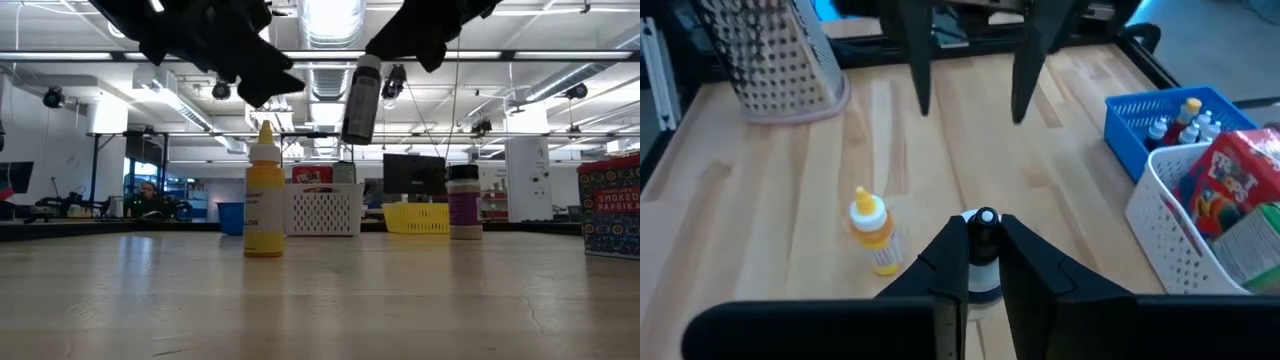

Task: Pick & Place Kitchen Items
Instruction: Put the large black food coloring bottle into the blue bin

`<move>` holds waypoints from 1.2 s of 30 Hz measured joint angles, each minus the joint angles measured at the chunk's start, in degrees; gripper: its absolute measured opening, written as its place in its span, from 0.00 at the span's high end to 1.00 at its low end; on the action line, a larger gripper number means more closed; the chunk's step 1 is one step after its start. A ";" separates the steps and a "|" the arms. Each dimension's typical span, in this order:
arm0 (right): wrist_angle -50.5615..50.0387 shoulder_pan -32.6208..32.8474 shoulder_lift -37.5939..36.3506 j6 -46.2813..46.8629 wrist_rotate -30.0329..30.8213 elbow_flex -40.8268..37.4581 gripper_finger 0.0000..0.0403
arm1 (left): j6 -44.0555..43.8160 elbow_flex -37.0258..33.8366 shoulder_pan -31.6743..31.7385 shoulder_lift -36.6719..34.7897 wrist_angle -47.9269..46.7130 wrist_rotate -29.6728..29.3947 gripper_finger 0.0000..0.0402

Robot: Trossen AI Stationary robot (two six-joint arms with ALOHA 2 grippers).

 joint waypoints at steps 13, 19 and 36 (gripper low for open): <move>0.02 0.00 -0.02 -3.38 -0.73 2.70 0.91 | -0.04 0.35 -3.06 8.94 15.88 0.39 0.37; 0.09 0.02 -0.02 -4.00 -0.96 2.78 0.91 | -0.21 4.59 -3.08 12.30 17.18 0.37 0.37; 0.60 0.02 -0.01 -5.48 -1.10 2.78 0.91 | -0.66 9.99 -3.21 18.19 16.92 0.74 0.37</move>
